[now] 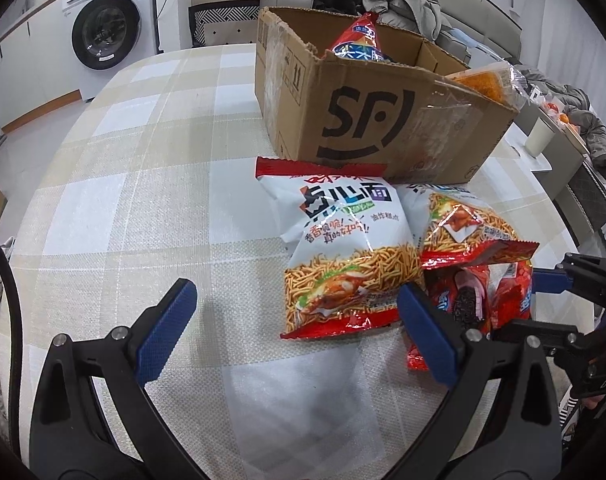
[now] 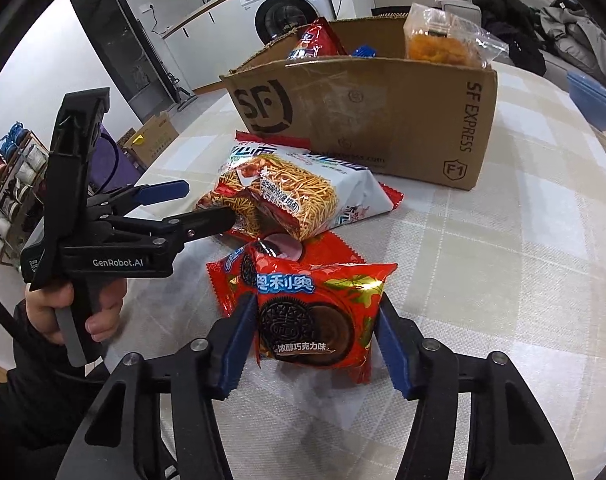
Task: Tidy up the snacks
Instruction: 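Grasp the red Oreo-style pack with the right tool, then grasp the white noodle-snack bag with the left tool while the right tool holds the Oreo pack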
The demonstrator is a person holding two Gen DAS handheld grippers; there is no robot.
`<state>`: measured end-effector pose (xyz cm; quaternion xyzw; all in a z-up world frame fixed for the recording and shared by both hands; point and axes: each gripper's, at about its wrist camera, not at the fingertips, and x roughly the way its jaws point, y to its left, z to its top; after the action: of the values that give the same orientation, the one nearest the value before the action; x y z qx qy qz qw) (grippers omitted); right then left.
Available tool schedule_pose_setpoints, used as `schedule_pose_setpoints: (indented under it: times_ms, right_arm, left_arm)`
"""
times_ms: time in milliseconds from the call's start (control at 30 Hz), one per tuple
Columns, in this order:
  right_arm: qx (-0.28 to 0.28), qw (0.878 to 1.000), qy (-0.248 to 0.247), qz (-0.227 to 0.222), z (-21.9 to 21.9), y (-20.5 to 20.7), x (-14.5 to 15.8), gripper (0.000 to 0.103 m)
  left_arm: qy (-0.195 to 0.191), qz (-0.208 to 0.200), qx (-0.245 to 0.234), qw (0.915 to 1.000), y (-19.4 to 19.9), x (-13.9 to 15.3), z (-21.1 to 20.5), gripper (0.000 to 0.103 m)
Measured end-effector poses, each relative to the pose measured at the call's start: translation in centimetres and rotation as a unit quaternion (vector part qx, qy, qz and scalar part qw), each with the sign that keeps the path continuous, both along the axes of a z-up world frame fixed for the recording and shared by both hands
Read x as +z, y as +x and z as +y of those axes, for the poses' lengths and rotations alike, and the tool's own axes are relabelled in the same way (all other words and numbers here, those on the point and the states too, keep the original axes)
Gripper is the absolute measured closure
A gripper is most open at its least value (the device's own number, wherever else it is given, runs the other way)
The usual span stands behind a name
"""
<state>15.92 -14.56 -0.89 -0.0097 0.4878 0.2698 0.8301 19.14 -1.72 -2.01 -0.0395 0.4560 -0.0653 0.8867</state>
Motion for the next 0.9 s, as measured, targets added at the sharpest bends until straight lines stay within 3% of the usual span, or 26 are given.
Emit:
schedule_pose_setpoints:
  times_ms: [200,900]
  right_arm:
    - [0.002,1.0,-0.006,-0.014,-0.1,-0.1,0.5,0.051]
    - [-0.018,0.999,-0.007,-0.025,-1.5,0.0,1.4,0.051]
  left_arm:
    - [0.006,0.002,-0.005,1.0,0.4,-0.4,-0.6,0.003]
    - [0.026,-0.003,-0.009,0.9996,2.4,-0.2,-3.8,0.002]
